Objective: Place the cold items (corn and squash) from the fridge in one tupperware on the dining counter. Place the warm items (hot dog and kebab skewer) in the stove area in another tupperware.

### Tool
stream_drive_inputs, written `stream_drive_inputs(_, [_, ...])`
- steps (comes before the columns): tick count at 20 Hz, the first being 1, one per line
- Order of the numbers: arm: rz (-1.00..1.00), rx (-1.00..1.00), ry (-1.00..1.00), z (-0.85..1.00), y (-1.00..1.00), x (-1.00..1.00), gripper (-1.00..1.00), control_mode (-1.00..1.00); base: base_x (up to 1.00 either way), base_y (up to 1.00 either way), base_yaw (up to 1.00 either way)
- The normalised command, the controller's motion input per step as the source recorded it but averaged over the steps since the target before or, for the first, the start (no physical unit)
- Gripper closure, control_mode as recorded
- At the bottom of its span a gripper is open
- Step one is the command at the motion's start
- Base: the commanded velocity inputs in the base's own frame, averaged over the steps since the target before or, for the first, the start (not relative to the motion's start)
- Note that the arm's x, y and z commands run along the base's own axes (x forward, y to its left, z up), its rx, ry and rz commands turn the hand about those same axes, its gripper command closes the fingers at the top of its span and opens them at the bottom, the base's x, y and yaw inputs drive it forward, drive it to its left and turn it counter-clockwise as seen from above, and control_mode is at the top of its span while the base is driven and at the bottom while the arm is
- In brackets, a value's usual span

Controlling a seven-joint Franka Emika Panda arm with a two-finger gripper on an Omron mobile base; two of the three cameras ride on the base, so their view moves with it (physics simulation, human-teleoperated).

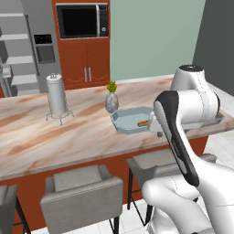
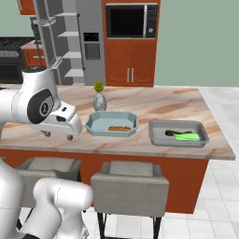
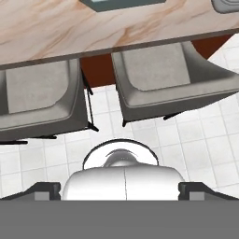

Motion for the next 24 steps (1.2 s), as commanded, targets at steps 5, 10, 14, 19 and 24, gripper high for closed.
stream_drive_inputs(5, [0.00,0.00,0.00,0.00,0.00,-0.05,-1.00,1.00,-0.07,0.02,0.01])
stream_drive_inputs(10, [0.00,0.00,0.00,0.00,0.00,0.00,-1.00,1.00,-0.51,0.28,0.05])
stream_drive_inputs(14, [0.00,0.00,0.00,0.00,0.00,0.00,-1.00,1.00,-0.69,0.64,0.09])
stream_drive_inputs(19, [0.00,0.00,0.00,0.00,0.00,0.00,-1.00,1.00,-0.53,0.97,0.12])
stream_drive_inputs(24, [0.00,0.00,0.00,0.00,0.00,0.00,-1.00,1.00,-0.26,1.00,0.23])
